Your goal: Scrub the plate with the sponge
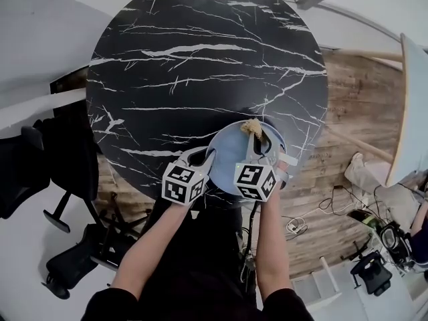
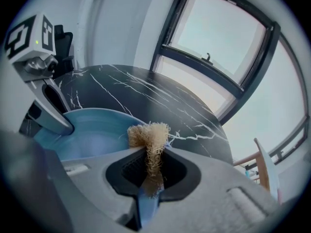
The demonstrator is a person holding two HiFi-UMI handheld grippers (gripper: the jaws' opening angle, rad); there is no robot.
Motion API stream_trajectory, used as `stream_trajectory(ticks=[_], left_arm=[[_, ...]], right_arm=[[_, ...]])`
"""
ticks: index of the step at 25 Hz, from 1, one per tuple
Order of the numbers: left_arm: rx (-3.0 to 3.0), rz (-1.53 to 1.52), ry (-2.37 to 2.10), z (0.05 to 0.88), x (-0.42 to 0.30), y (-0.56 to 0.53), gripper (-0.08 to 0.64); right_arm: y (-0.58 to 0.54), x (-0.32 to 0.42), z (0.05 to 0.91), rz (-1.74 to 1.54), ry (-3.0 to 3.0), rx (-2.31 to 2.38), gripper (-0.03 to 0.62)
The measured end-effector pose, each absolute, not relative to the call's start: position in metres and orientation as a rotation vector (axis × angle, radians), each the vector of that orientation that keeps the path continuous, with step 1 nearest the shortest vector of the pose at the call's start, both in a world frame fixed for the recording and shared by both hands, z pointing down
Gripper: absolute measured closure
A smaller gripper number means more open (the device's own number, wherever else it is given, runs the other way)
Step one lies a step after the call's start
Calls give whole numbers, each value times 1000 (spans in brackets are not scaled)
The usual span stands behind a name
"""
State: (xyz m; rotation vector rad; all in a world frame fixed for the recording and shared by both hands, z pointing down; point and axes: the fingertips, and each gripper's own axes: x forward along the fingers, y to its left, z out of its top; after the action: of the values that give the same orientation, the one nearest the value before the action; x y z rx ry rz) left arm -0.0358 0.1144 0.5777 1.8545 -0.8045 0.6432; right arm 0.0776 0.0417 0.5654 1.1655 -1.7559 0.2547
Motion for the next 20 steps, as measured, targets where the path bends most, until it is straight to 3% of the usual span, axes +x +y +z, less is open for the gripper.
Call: stream_trajectory(ticks=[20], left_arm=[[1830, 603, -820, 577, -36, 113, 531]], right_arm=[[61, 123, 563, -32, -1490, 1030, 549]])
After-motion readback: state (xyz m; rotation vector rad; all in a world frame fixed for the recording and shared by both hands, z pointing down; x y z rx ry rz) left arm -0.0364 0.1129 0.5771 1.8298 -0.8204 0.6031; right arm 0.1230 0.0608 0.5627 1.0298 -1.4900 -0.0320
